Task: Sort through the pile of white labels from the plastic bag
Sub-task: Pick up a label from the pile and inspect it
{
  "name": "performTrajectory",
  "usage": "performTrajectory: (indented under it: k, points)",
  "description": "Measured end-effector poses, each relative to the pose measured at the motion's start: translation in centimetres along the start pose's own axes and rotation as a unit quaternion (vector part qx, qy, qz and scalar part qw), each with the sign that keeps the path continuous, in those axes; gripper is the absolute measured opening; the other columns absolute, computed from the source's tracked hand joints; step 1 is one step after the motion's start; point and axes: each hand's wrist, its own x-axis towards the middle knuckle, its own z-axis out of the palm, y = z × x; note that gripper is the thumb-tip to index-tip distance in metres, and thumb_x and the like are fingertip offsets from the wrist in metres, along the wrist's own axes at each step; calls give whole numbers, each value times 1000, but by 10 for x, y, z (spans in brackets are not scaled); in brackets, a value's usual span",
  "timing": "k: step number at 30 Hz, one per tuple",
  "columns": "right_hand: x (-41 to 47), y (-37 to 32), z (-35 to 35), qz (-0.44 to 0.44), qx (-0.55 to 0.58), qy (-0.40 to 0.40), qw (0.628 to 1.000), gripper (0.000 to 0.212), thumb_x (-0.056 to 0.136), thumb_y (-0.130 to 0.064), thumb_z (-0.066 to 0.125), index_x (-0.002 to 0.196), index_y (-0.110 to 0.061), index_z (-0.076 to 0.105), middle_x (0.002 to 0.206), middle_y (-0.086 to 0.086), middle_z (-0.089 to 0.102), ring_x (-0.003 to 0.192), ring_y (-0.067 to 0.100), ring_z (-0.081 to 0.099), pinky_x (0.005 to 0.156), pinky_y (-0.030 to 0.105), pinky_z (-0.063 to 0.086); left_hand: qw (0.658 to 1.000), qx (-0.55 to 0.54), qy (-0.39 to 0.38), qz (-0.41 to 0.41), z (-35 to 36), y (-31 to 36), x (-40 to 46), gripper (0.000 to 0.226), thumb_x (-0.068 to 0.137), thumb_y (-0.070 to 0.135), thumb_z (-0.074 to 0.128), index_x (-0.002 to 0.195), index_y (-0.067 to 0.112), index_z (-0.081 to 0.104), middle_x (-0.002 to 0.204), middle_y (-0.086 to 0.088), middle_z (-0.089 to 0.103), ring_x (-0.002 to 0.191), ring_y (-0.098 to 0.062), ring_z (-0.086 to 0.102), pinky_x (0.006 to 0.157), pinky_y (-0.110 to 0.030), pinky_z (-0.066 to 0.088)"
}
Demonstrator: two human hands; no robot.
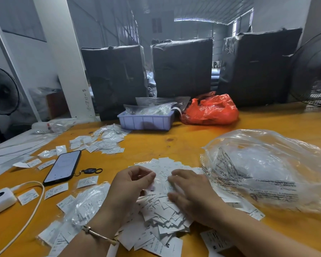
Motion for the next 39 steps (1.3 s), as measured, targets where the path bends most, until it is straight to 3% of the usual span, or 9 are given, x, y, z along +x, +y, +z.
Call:
performTrajectory:
  k: [4, 10, 16, 20, 23, 29, 33, 36, 39]
  points:
    - [-2, 2, 0, 4, 31, 34, 999, 30, 89, -49, 57, 114, -33, 58, 130, -16, 49, 125, 5, 38, 98, 26, 26, 997, -59, -16, -51, -3, 4, 0, 14, 80, -10, 70, 87, 1, 66, 76, -12, 72, 64, -18, 68, 63, -27, 54]
    - [-4, 1, -5, 1, 117, 102, 988, 19, 79, -30, 75, 88, -30, 58, 114, -15, 56, 111, 6, 47, 95, 25, 38, 979, -165, -67, -103, -6, 4, 2, 33, 63, -17, 70, 95, -9, 70, 83, -21, 69, 79, -34, 73, 64, -37, 62]
    - [-8, 3, -10, 36, 233, 141, 962, 9, 78, -15, 76, 76, -20, 68, 97, -10, 66, 96, 4, 58, 83, 29, 48, 989, -65, -85, -100, -6, 6, -2, 15, 81, -7, 67, 75, 4, 76, 80, -20, 72, 73, -26, 73, 64, -35, 61]
    - [-12, 5, -16, 122, 398, 158, 895, 11, 75, -13, 78, 71, -20, 71, 88, -6, 71, 83, 4, 63, 74, 32, 51, 992, -42, -80, -91, -7, 6, -5, 8, 78, -6, 71, 78, 2, 71, 87, -24, 74, 77, -32, 75, 61, -31, 59]
    - [-13, 10, -25, 161, 517, 132, 830, 11, 75, -6, 76, 73, -13, 68, 77, 6, 72, 64, 7, 62, 63, 27, 43, 992, -35, -90, -78, -5, 7, -6, 9, 75, -5, 75, 80, -1, 69, 88, -25, 74, 77, -33, 75, 61, -30, 59]
    - [-14, 14, -33, 187, 615, 102, 759, 29, 60, -13, 75, 84, -9, 60, 78, 15, 73, 61, 20, 66, 57, 27, 42, 994, -23, -97, -44, 0, 8, -11, 13, 76, 16, 75, 83, 6, 77, 86, -18, 76, 78, -29, 75, 58, -26, 57]
    - [-18, 12, -36, 127, 548, 135, 816, 42, 80, 0, 69, 111, -28, 65, 77, 11, 73, 60, 21, 67, 52, 22, 47, 994, -3, -108, -17, 1, 7, -12, 24, 70, 28, 73, 81, 8, 78, 83, -15, 76, 74, -23, 75, 61, -24, 57]
    - [-22, 8, -36, 72, 434, 132, 888, 38, 87, 5, 57, 96, -27, 75, 76, 1, 73, 63, 16, 66, 53, 19, 46, 992, 16, -122, 11, 4, 7, -15, 28, 66, 30, 77, 77, 5, 77, 77, -15, 75, 67, -20, 72, 60, -22, 56]
    - [-23, -2, -39, 66, 433, 44, 898, 14, 87, -23, 64, 86, -20, 78, 80, 2, 73, 68, 13, 63, 57, 19, 45, 986, 39, -157, 39, 8, 7, -17, 19, 67, 28, 81, 69, 10, 76, 68, -13, 72, 61, -17, 66, 58, -22, 51]
